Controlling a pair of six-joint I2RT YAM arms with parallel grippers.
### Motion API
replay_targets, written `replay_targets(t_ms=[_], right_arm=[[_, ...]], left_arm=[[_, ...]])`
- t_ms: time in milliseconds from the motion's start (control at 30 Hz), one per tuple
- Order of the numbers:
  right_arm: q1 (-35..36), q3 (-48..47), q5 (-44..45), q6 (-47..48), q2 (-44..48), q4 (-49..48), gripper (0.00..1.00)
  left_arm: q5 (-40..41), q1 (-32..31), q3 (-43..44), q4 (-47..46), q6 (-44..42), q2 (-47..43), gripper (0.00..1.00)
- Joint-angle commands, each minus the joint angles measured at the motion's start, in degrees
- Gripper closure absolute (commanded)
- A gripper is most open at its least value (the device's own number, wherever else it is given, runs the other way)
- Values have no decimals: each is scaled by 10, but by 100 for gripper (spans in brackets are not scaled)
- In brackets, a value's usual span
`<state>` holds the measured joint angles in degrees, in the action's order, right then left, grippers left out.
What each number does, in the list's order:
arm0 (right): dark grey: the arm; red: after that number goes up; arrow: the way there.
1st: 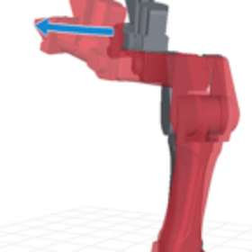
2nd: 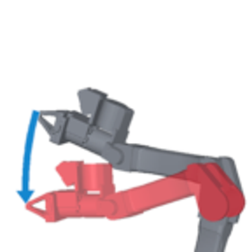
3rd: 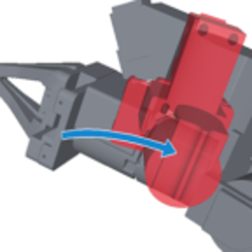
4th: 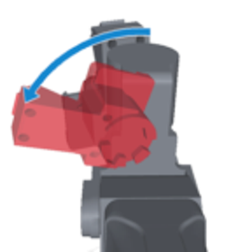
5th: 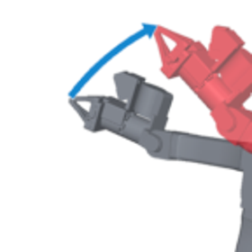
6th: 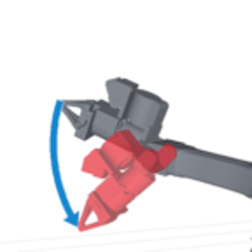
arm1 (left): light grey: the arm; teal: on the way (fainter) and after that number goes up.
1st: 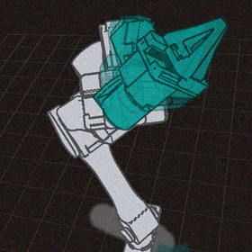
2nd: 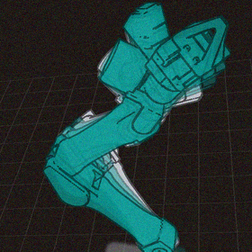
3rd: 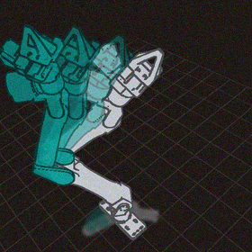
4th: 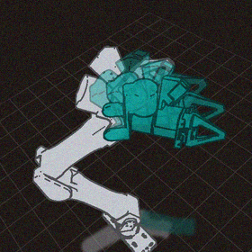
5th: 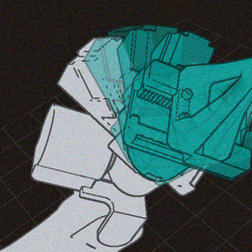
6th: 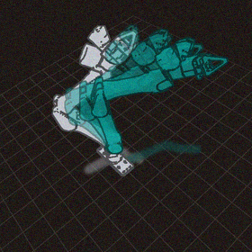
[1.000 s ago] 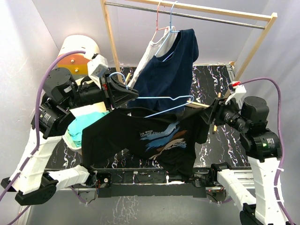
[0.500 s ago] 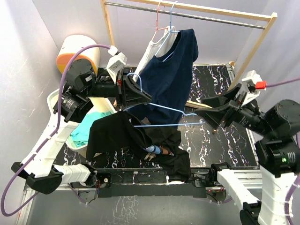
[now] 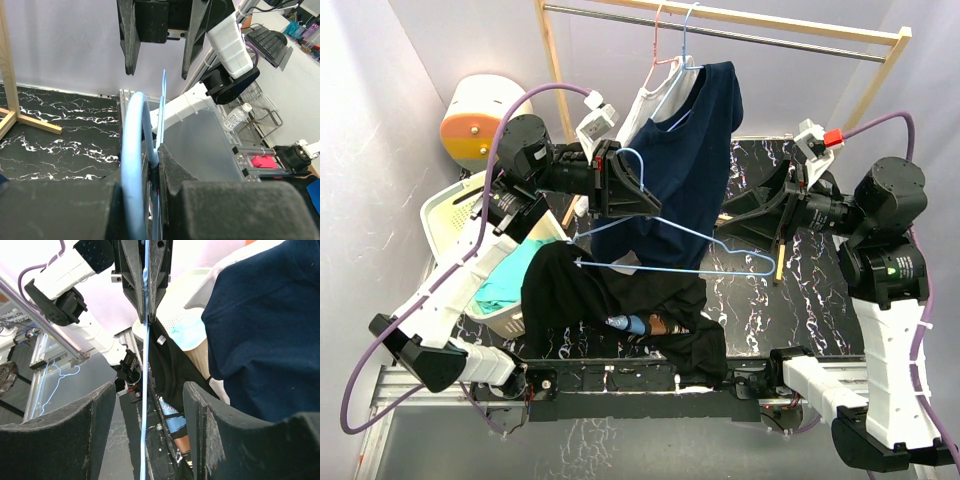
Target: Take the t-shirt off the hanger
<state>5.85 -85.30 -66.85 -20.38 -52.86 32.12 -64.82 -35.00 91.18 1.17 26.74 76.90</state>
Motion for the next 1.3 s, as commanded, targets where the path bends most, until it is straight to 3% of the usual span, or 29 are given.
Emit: replay_targets(t_ms=[0,333,633,733,800,900,1133,1267], right_arm=[[-2,8,-22,-10,-2,-31,42],[4,17,-16,-5,-8,-19,45],[16,24,12,27,-20,22,58],[19,26,16,36,-27,33,72],[20,28,21,37,-30,37,89],[20,22,46,46,-28,50,92],[21,9,63,35,2,42,92],[21,-13,64,26,16,52,92]], left_arm=[[-5,0,39,-31,13,9,100],[5,0,98,-66,51,71,100],[-4,-1,130,-123,100,107,100],[-8,-1,129,-134,109,106,100],[-5,-1,128,-136,109,103,100],[-3,-1,121,-138,108,96,100],[34,-1,84,-105,59,37,34],[95,-1,82,-26,-12,-5,22]])
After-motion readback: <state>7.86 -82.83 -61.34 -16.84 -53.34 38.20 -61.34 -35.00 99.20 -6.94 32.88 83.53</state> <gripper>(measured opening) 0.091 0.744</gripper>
